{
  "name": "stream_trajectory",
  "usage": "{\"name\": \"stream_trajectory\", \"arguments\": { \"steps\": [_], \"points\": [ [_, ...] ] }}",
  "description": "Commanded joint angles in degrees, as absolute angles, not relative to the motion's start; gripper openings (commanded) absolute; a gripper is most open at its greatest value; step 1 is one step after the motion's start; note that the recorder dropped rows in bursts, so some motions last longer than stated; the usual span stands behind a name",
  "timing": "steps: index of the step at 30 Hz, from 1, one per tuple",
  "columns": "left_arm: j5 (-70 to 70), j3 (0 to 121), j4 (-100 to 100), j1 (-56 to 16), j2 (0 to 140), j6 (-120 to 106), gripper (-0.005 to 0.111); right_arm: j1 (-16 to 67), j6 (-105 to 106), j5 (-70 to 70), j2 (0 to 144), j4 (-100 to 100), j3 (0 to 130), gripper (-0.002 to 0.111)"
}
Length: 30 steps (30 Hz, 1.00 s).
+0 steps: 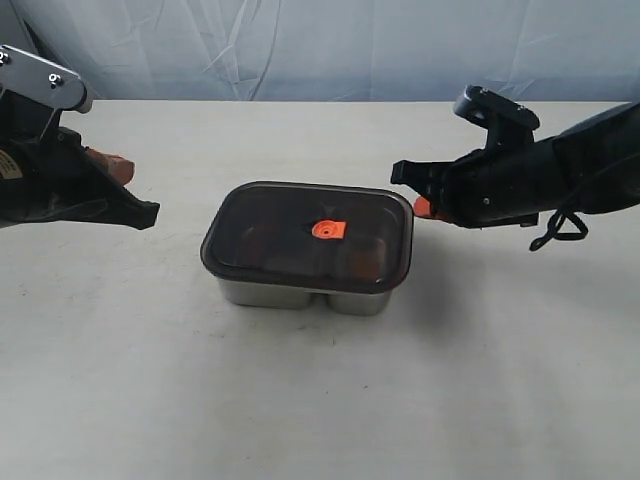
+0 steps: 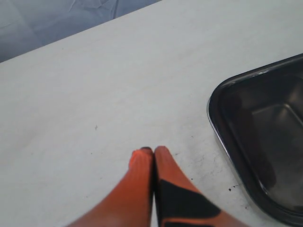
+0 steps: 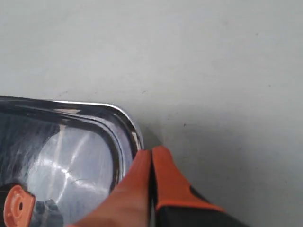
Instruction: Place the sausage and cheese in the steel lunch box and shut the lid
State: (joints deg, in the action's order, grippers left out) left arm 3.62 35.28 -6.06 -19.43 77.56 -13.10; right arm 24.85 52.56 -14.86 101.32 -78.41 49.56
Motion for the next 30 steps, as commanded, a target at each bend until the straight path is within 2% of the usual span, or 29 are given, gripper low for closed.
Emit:
{"name": "stream_trajectory", "arguments": {
  "steps": [1,30],
  "points": [
    [4.55,35.46,-6.52,-19.23,77.68,-12.52,0.0,24.64,52.49,-16.49,103.06,-77.82,50.92,0.0],
    [2.85,35.46,-6.65,-19.57,77.68,-12.52,0.0,24.64,47.96,-17.65,102.52,-65.91,51.18,0.0]
  ]
}}
